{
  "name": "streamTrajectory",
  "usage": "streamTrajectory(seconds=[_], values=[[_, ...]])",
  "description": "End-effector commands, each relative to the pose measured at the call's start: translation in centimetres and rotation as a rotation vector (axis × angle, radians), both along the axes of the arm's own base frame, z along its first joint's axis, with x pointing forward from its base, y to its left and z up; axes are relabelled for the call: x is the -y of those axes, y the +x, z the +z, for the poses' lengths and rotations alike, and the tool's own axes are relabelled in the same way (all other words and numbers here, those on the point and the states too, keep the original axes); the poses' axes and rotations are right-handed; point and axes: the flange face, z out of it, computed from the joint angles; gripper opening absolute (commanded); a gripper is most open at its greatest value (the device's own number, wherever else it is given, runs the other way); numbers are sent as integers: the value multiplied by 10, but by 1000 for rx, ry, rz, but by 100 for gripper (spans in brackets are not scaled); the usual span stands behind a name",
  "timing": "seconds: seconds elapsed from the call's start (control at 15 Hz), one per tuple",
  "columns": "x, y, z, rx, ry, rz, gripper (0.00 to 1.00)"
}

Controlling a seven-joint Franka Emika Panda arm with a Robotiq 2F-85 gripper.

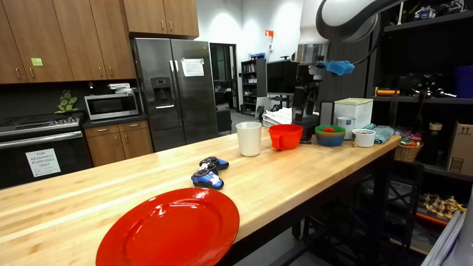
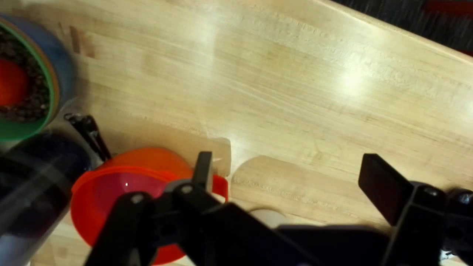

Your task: Take the red ball out of the bowl and put it on the table

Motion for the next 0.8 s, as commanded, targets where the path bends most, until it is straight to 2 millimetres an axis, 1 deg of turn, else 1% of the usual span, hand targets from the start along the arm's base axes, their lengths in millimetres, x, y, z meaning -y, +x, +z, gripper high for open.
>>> streamTrajectory(seconds=[0.0, 0.13, 0.33, 0.53, 0.73], values=[[-8, 24, 26, -13, -46, 77, 100], [-20, 31, 30, -20, -8, 131, 100], [-48, 38, 33, -13, 78, 211, 100], [-80, 44, 31, -25, 141, 286, 100], [-104, 43, 25, -44, 160, 345, 100]])
